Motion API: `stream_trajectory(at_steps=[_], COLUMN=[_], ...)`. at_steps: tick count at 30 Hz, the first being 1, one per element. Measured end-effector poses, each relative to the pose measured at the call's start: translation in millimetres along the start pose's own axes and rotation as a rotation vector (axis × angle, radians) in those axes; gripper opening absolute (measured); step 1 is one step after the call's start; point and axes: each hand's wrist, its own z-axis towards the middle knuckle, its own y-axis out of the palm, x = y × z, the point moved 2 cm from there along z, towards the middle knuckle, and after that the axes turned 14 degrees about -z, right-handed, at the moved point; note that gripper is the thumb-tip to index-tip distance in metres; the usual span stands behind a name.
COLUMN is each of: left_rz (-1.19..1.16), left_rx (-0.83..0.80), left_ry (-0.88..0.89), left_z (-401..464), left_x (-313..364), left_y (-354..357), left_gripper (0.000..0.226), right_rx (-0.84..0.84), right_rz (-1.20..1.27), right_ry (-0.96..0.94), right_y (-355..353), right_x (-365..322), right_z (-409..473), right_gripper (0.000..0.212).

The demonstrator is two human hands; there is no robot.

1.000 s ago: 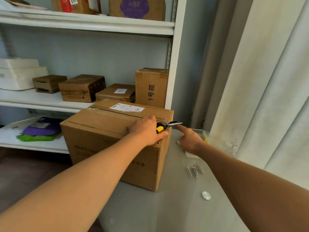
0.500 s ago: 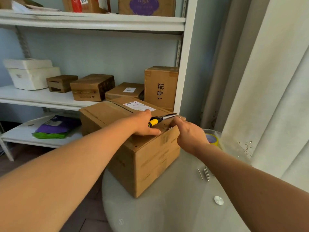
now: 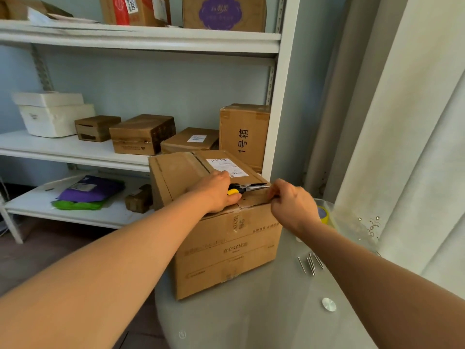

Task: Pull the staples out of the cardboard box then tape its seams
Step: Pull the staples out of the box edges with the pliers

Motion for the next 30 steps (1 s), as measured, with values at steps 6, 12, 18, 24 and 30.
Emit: stream_trajectory(at_steps=[6,12,18,24,30], left_rz=[-0.031,0.035,0.126,0.167,0.226], left_rx=[-0.146,-0.129,-0.051,-0.063,-0.013], left_ry=[0.131,0.197,0.277,0.296,0.332], left_z=[-10.8,-17.7,-27.4,-39.0,-42.3], left_x=[1.4,2.0,6.7,11.6,14.3], left_y=[-13.2,-17.5,-19.3,-18.8,-15.7], left_gripper=[0.044,0.043,0.040,0.043,0.037], right_rx=[-0.201,-0.330,-0.211,-0.165,-0.156], right_rz=[0.237,0.191,0.030,-0.052,-0.020], right_ry=[0.041,-0.076,-0.071,-0.025,0.031], right_y=[-1.8,-7.2,-7.4,-3.5,-4.0], right_x=[22.9,23.1,20.8,18.6,16.8], right_z=[-8.8,-18.6,-24.5,-30.7,-31.7], right_gripper=[0.033,0.053,0.061,0.068,0.066])
